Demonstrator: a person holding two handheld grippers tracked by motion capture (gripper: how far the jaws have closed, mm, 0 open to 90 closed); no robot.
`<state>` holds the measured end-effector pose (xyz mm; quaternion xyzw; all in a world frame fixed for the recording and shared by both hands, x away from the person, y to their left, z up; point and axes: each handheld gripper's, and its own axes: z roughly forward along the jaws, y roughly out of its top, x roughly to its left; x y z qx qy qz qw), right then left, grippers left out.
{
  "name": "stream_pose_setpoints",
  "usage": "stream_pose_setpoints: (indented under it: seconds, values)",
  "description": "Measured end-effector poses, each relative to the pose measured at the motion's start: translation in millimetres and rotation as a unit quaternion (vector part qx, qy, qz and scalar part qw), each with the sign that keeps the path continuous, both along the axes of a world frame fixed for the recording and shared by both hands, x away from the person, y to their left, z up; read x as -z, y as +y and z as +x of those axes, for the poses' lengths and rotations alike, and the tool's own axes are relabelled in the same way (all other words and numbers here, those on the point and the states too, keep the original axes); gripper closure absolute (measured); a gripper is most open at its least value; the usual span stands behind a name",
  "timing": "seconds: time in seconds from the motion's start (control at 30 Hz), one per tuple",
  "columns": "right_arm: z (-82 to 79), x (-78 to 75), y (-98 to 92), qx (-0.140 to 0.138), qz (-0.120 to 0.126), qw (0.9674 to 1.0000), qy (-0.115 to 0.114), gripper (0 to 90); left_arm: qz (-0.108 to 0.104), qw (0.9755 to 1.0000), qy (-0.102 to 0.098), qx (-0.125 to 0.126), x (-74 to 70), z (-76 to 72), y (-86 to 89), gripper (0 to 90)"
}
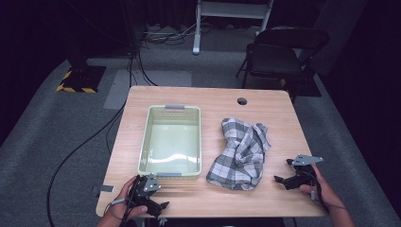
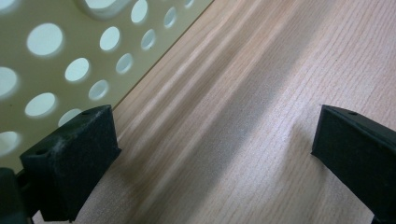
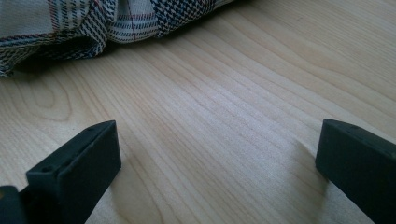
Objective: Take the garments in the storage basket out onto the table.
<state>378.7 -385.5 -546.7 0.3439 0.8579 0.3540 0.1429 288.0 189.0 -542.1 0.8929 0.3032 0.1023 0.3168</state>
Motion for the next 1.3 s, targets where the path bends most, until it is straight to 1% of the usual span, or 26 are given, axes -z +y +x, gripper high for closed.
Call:
stream_pose_setpoints:
  seconds: [0.07,0.37,1.3]
  values:
    - [0.0,0.0,0.0,0.0,0.0,1.0,0.0,0.0,-0.013,0.9999,-0.01,0.0,2.5,0.2,2.6,0.0]
    - [0.0,0.0,0.1,0.0,0.0,1.0,0.0,0.0,-0.02,0.9996,-0.016,-0.009,4.0,-1.4,2.5,0.0]
    - [0.0,0.0,0.1,0.0,0.0,1.0,0.0,0.0,-0.021,0.9996,-0.016,-0.008,4.1,-1.0,2.7,0.0]
